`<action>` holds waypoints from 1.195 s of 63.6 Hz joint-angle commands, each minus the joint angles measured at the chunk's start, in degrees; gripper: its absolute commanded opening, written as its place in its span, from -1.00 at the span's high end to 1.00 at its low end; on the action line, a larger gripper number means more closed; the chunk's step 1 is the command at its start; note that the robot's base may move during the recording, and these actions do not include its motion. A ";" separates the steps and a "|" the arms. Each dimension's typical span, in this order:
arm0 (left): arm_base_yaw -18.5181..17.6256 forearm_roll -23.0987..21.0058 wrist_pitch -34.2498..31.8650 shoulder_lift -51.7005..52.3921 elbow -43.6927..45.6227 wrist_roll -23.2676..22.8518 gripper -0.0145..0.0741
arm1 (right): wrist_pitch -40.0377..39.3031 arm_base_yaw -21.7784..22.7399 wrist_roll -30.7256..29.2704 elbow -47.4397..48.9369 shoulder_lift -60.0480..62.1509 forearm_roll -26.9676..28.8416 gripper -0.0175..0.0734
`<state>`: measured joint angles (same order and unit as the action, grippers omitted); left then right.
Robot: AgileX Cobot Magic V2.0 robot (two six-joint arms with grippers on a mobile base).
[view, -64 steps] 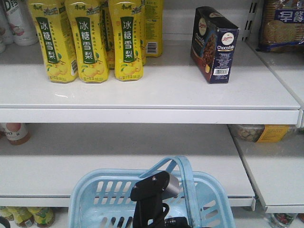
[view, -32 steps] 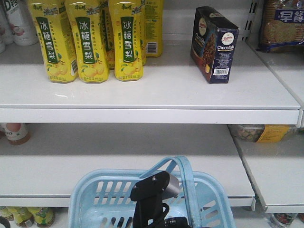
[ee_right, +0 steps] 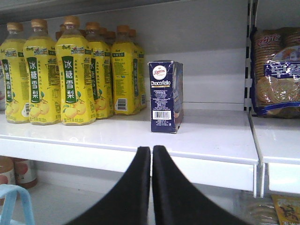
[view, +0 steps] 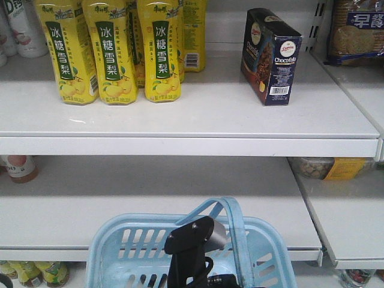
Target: Left arm holds basket, right arm returns cookies
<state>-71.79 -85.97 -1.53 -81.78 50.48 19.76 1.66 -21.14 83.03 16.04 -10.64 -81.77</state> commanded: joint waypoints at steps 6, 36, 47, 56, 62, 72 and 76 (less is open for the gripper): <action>-0.72 0.67 0.09 6.81 0.31 0.59 0.69 | -0.77 0.18 -0.55 1.49 -0.52 -0.70 0.64; -0.67 30.68 16.97 36.71 0.31 7.56 0.69 | -0.75 0.18 -0.55 1.49 -0.52 -0.70 0.64; -0.61 48.05 19.66 50.69 -1.37 -0.26 0.69 | -0.82 0.18 -0.55 1.49 -0.52 -0.77 0.64; 3.96 57.37 18.83 63.59 -8.92 -8.03 0.69 | -0.74 0.18 -0.55 1.49 -0.52 -0.71 0.64; 9.91 64.74 18.92 71.38 -14.36 -8.30 0.69 | -0.74 0.18 -0.55 1.49 -0.52 -0.71 0.64; 23.12 68.78 19.10 83.20 -21.28 -8.24 0.69 | -0.74 0.18 -0.55 1.49 -0.52 -0.71 0.64; 28.76 69.09 19.25 83.75 -22.41 -7.17 0.69 | -0.70 0.18 -0.55 1.49 -0.63 -0.71 0.64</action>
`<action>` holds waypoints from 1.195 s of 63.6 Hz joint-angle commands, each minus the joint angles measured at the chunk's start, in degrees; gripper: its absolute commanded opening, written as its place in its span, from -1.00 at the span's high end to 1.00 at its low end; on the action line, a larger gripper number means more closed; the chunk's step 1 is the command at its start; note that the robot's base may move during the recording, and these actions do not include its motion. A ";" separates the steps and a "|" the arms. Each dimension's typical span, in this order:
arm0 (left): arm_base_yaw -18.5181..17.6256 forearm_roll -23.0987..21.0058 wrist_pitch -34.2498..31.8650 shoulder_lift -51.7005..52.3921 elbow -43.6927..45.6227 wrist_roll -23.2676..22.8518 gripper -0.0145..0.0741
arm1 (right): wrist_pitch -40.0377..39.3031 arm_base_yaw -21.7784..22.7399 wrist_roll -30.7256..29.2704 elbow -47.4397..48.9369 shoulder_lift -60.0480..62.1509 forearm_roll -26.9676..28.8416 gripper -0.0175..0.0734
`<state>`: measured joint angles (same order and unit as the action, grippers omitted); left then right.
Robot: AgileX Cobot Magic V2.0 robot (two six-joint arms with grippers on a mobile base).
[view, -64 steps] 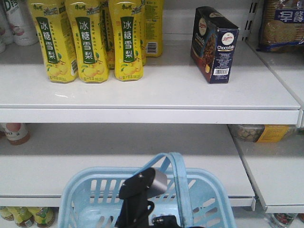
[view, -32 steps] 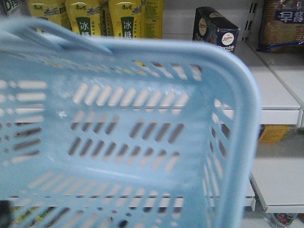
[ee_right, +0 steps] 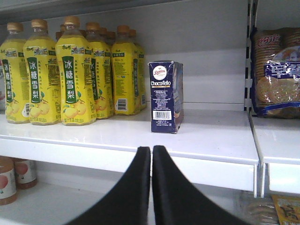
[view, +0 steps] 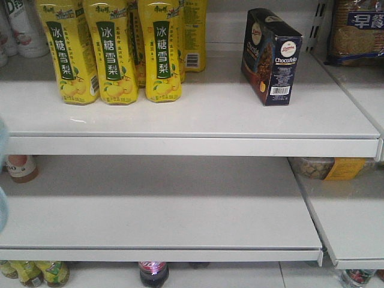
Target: Left arm holds basket, right arm returns cookies
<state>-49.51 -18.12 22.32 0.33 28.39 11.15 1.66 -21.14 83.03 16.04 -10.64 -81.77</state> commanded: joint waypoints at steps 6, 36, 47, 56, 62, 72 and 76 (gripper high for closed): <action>15.50 4.82 -3.38 1.02 -0.45 4.82 0.69 | -1.31 0.18 -0.55 1.49 -0.63 -0.71 0.64; 49.56 15.46 -5.06 1.35 -12.43 -6.23 0.69 | -0.73 0.18 -0.55 1.49 -0.71 -0.71 0.64; 48.70 15.77 -9.31 1.35 -18.49 -6.23 0.69 | -0.73 0.18 -0.55 1.49 -0.71 -0.71 0.64; 46.73 16.96 -11.76 1.35 -23.04 -6.30 0.69 | -0.73 0.18 -0.55 1.49 -0.71 -0.71 0.64; 46.27 16.85 -13.32 1.35 -26.00 -6.62 0.69 | -0.73 0.18 -0.55 1.49 -0.71 -0.71 0.64; 46.27 16.91 -13.78 1.35 -29.40 -11.53 0.69 | -0.73 0.18 -0.55 1.49 -0.71 -0.71 0.64; 46.27 16.97 -13.35 1.35 -29.33 -11.66 0.69 | -0.73 0.18 -0.55 1.49 -0.71 -0.71 0.64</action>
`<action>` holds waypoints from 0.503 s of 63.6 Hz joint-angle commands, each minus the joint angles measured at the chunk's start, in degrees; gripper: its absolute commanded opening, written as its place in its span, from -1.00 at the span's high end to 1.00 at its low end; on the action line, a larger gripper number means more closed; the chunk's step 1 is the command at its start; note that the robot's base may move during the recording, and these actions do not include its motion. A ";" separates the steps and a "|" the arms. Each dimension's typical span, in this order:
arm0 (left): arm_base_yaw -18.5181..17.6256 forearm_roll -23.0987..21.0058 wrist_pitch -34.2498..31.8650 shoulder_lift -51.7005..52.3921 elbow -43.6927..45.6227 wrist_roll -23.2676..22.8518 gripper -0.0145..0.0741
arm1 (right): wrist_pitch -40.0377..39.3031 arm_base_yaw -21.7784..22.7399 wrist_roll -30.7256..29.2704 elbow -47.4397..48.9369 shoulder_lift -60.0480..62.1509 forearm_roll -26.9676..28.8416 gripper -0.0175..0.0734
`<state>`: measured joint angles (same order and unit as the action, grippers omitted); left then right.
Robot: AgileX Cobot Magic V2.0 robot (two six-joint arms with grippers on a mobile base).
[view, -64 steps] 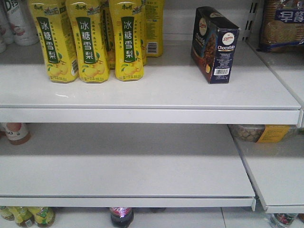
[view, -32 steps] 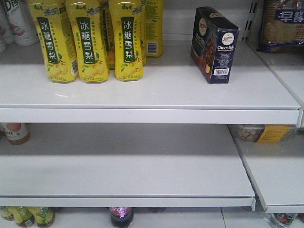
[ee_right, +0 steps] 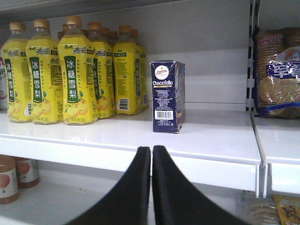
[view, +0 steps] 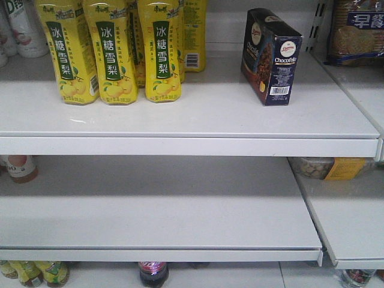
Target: Left arm holds basket, right arm returns cookies
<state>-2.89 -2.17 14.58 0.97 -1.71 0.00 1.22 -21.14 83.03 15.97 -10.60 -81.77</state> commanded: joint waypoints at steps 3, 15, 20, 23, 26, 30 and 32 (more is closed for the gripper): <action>-0.35 1.02 -5.60 0.71 0.77 -0.51 0.69 | -0.40 0.18 -0.55 1.56 -0.76 -0.71 0.64; -0.35 1.02 -5.60 0.71 0.77 -0.51 0.69 | -0.34 0.18 -0.55 1.56 -0.76 -0.71 0.64; -0.35 0.95 -5.60 0.65 0.82 -0.51 0.69 | -0.34 0.18 -0.55 1.56 -0.76 -0.71 0.64; -0.35 0.95 -5.60 0.65 0.82 -0.51 0.69 | -0.34 0.18 -0.55 1.56 -0.76 -0.71 0.64; -0.35 0.95 -5.60 0.65 0.82 -0.51 0.69 | -0.34 0.18 -0.55 1.56 -0.76 -0.71 0.64; -0.35 0.95 -5.60 0.65 0.82 -0.51 0.69 | -0.34 0.18 -0.55 1.56 -0.76 -0.71 0.64; -0.35 0.95 -5.60 0.65 0.82 -0.51 0.69 | -0.34 0.18 -0.55 1.56 -0.76 -0.71 0.64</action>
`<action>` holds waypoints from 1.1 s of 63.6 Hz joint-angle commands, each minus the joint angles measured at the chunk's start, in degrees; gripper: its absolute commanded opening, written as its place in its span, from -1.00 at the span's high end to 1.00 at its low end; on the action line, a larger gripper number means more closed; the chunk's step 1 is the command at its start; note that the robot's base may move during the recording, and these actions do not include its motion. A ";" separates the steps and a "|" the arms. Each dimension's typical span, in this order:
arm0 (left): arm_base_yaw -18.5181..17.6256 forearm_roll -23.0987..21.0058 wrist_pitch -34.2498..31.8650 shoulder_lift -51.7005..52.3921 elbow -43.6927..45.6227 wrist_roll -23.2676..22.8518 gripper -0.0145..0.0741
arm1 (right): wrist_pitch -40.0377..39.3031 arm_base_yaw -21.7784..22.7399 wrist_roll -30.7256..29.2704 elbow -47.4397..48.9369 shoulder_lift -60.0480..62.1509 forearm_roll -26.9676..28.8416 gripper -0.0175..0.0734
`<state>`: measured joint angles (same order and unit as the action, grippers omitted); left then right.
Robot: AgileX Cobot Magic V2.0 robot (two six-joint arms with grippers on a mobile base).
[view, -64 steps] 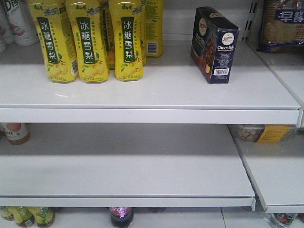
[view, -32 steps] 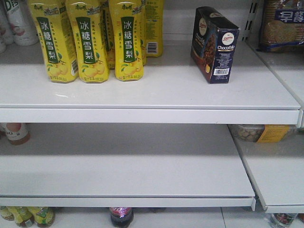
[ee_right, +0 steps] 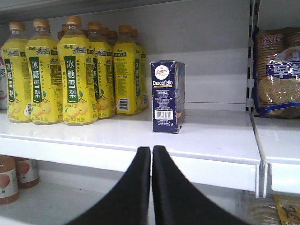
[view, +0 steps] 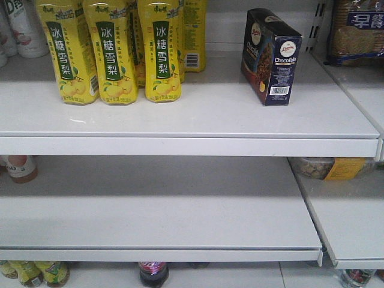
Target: Left arm holds basket, right arm returns cookies
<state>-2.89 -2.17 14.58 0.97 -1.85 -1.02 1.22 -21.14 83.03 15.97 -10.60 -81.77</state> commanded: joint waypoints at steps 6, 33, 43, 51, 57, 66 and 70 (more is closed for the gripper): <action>-0.35 0.95 -5.60 0.65 0.96 0.51 0.69 | -0.34 0.18 -0.55 1.56 -0.76 -0.71 0.64; -0.35 0.95 -5.60 0.65 0.96 0.51 0.69 | -0.34 0.18 -0.55 1.56 -0.76 -0.71 0.64; -0.35 0.95 -5.60 0.65 0.96 0.51 0.69 | -0.16 0.18 -0.85 1.51 -0.76 -0.93 0.64; -0.35 0.95 -5.60 0.65 0.96 0.51 0.69 | -0.47 0.18 -0.62 1.51 -0.76 -0.93 0.64; -0.35 0.95 -5.60 0.65 0.96 0.51 0.69 | -0.15 -0.01 -2.06 1.51 -0.76 -0.79 0.64; -0.35 0.95 -5.60 0.65 0.96 0.51 0.69 | 1.44 0.27 -16.73 1.51 -0.38 12.47 0.64; -0.35 0.95 -5.60 0.65 0.96 0.51 0.69 | 1.91 0.27 -27.72 1.51 0.49 20.94 0.64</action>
<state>-2.89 -2.17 14.58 0.97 -1.85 -1.02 2.30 -21.14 69.25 15.97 -10.32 -71.38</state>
